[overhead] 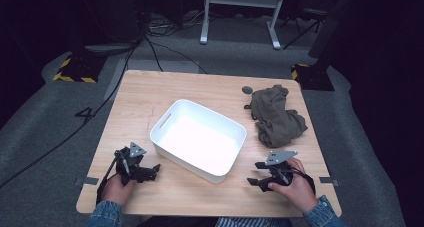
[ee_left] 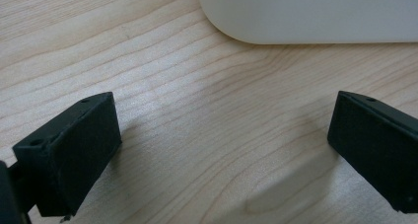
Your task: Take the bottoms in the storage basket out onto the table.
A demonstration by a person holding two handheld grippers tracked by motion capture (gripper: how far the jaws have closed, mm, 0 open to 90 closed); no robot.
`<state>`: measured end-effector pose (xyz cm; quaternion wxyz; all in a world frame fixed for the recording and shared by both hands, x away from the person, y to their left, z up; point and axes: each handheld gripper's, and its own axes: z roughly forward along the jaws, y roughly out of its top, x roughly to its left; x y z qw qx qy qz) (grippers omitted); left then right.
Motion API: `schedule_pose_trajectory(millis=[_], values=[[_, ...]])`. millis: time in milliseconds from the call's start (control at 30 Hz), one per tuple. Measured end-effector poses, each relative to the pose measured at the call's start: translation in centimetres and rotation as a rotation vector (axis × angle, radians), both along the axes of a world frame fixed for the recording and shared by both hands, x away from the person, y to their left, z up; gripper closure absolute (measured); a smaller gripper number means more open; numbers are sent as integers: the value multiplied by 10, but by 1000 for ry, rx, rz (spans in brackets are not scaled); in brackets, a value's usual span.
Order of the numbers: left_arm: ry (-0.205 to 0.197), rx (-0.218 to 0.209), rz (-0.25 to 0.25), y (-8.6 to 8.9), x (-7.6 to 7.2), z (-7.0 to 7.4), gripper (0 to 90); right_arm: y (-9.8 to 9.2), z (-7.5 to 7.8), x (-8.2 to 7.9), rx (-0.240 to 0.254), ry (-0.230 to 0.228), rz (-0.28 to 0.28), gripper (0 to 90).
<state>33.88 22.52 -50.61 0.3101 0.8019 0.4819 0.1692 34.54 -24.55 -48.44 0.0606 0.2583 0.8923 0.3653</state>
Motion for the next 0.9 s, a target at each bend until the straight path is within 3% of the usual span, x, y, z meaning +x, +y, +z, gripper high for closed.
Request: schedule_pose_trajectory(millis=[200, 333, 533, 900], values=[[0, 0, 0, 0, 0, 0, 0, 4, -8, -3, -30, -18, 41, 289], [0, 0, -1, 0, 0, 0, 0, 6, -11, -5, -19, -43, 46, 262], [-1, 1, -1, 0, 0, 0, 0, 10, -22, -7, 0, -98, 27, 47], [0, 1, -2, 0, 0, 0, 0, 13, -22, -6, -15, -89, 45, 0]])
